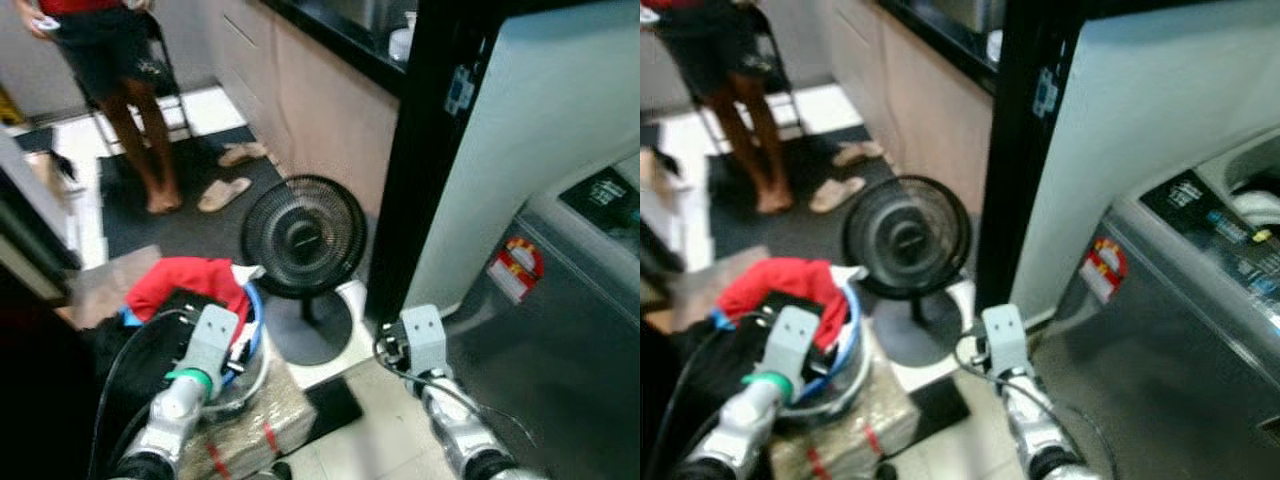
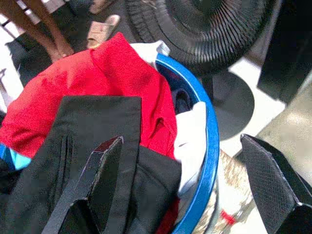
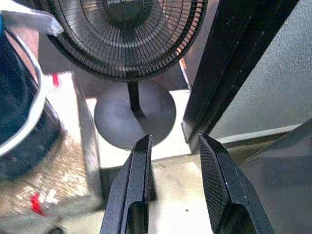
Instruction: Clothes washing
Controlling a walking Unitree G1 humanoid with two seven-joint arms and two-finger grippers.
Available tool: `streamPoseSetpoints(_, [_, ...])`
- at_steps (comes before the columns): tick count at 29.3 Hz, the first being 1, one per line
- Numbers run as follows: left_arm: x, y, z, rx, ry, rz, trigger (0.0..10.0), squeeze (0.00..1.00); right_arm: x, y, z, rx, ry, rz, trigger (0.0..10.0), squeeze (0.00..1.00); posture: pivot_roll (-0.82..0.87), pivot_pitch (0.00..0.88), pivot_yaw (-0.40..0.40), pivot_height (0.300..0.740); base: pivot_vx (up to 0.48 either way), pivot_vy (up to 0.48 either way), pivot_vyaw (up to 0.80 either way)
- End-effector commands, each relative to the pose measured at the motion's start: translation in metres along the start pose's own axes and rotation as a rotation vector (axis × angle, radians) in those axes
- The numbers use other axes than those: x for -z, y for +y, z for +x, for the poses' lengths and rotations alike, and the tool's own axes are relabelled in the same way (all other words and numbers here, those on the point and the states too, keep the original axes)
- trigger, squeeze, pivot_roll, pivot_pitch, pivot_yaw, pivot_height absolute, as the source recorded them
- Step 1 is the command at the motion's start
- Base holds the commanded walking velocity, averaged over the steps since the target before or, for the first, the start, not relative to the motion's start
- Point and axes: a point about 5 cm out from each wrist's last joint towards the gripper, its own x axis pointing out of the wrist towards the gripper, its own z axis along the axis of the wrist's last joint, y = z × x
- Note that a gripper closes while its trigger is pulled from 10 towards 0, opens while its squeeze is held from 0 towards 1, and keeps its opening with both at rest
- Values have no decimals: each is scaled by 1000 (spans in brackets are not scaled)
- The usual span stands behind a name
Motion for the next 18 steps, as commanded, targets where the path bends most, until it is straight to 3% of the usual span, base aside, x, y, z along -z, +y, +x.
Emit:
streamPoseSetpoints(1, [12, 2, -6, -1, 46, 2, 10000, 0, -1, 7, 1, -17, -3, 7, 10000, 0, -25, 0, 37, 740, 0, 0, 781])
streamPoseSetpoints(18, [12, 3, -5, -12, 50, 11, 10000, 0, -4, 8, 2, -25, -15, 15, 10000, 0, -24, 0, 39, 740, 0, 0, 781])
